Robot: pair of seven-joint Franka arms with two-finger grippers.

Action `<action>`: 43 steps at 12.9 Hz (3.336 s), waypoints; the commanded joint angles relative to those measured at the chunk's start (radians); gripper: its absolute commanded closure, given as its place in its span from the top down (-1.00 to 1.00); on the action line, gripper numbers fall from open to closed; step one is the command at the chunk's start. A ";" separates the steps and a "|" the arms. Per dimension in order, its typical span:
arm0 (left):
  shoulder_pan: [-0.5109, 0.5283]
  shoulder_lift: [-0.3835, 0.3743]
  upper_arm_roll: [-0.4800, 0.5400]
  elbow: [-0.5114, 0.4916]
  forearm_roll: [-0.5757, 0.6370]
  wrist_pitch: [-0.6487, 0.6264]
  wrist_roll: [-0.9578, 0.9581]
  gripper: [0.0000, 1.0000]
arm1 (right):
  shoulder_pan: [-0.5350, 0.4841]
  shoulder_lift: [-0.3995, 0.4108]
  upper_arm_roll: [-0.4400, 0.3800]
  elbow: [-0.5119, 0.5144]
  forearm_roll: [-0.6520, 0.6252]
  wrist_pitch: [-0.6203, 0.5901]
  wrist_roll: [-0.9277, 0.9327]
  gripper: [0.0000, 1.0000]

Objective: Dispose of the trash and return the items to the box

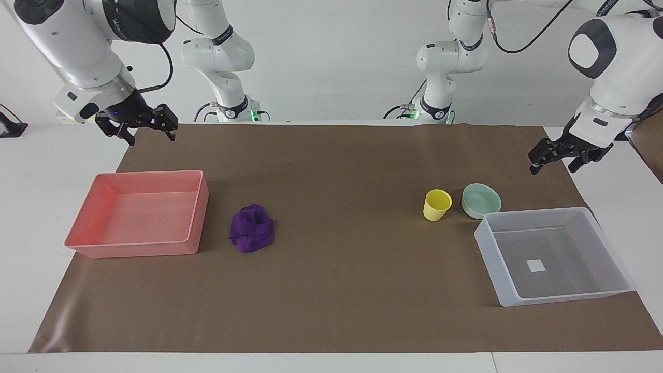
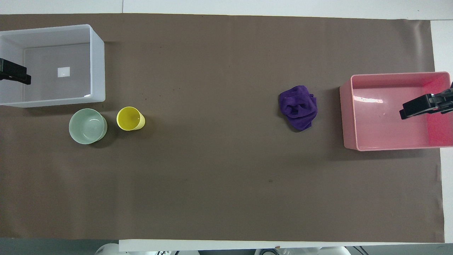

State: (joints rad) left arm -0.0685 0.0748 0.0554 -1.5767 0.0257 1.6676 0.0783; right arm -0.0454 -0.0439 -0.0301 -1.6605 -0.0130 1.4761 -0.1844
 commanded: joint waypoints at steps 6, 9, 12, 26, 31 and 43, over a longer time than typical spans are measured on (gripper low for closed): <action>0.003 -0.021 0.003 -0.025 0.010 -0.032 0.003 1.00 | -0.002 -0.053 0.006 -0.123 0.011 0.126 -0.013 0.97; 0.004 -0.148 0.006 -0.310 0.011 0.175 -0.002 1.00 | 0.025 -0.036 0.009 -0.143 0.027 0.228 -0.017 0.98; 0.025 -0.214 0.006 -0.551 0.010 0.372 -0.002 1.00 | 0.122 0.059 0.012 -0.159 0.096 0.387 0.008 0.98; 0.007 -0.044 0.003 -0.796 0.010 0.859 -0.169 -0.38 | 0.239 0.357 0.013 -0.341 0.143 0.859 0.057 0.71; 0.003 -0.050 0.003 -0.784 0.010 0.822 -0.166 -1.00 | 0.240 0.354 0.013 -0.343 0.151 0.816 0.057 -0.63; 0.110 0.119 0.012 -0.150 -0.142 0.325 -0.150 -1.00 | 0.170 0.205 0.001 -0.116 0.140 0.468 0.056 -0.99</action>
State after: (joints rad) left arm -0.0241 0.0068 0.0659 -1.9102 -0.0496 1.9601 -0.0755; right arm 0.1743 0.2012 -0.0304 -1.8176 0.1175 2.0165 -0.1351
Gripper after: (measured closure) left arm 0.960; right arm 0.885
